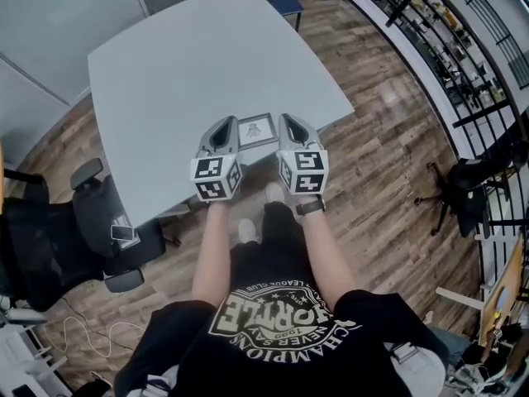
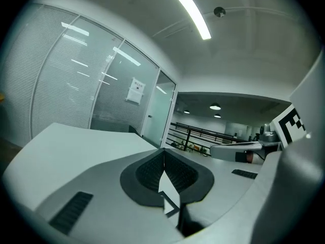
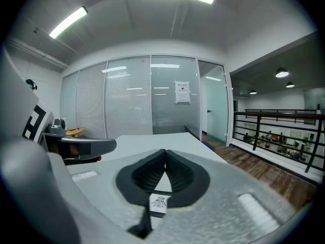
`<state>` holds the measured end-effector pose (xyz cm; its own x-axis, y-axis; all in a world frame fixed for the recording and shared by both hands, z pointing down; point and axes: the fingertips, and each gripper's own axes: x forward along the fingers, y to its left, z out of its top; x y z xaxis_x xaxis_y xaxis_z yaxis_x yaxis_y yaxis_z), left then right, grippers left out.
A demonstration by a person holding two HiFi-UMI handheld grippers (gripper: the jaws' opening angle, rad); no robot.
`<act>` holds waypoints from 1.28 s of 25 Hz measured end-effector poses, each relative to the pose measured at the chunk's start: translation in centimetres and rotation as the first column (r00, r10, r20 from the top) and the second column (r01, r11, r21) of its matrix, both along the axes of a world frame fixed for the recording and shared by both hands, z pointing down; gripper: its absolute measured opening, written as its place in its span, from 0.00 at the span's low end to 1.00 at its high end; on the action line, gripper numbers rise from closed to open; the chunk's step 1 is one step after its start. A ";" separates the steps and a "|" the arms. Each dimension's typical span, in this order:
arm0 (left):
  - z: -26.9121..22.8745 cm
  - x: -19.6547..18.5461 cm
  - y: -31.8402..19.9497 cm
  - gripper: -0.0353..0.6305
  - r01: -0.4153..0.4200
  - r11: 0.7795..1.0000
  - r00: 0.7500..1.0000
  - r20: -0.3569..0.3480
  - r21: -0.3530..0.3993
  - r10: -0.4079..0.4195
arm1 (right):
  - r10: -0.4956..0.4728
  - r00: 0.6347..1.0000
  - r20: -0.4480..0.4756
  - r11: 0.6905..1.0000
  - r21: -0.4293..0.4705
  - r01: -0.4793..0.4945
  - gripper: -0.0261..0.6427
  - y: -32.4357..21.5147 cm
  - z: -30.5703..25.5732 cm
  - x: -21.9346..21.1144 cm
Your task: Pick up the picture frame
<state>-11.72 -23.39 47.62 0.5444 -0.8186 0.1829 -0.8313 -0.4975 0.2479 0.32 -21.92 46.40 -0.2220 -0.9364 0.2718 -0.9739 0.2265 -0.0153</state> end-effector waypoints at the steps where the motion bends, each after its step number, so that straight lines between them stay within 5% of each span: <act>1: 0.7 0.4 -0.4 0.06 -0.008 1.000 1.000 0.005 -0.016 0.008 | 0.001 1.000 0.003 1.000 -0.015 -0.001 0.04 -0.5 0.7 0.3; 13: 11.6 2.9 -7.3 0.06 0.033 0.963 0.998 0.058 -0.268 -0.018 | -0.099 0.995 0.019 0.959 -0.264 0.101 0.04 -9.1 11.7 1.8; 21: 18.5 1.4 -9.6 0.06 0.098 0.908 0.993 0.097 -0.407 -0.063 | -0.128 0.992 0.018 0.902 -0.414 0.124 0.04 -11.8 19.2 2.0; 25: 21.2 1.2 -10.6 0.07 0.134 0.881 0.989 0.113 -0.453 -0.093 | -0.150 0.988 0.037 0.867 -0.475 0.150 0.14 -12.8 22.4 1.9; 32: 25.5 1.8 -10.7 0.22 0.123 0.833 0.990 0.128 -0.539 -0.063 | -0.157 0.987 0.039 0.825 -0.545 0.153 0.21 -13.5 26.6 1.9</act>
<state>-9.93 -34.14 73.12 0.4251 -0.6163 0.6629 -0.9019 -0.2260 0.3682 2.23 -35.47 72.96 -0.3475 -0.5896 0.7291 -0.9273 0.3313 -0.1741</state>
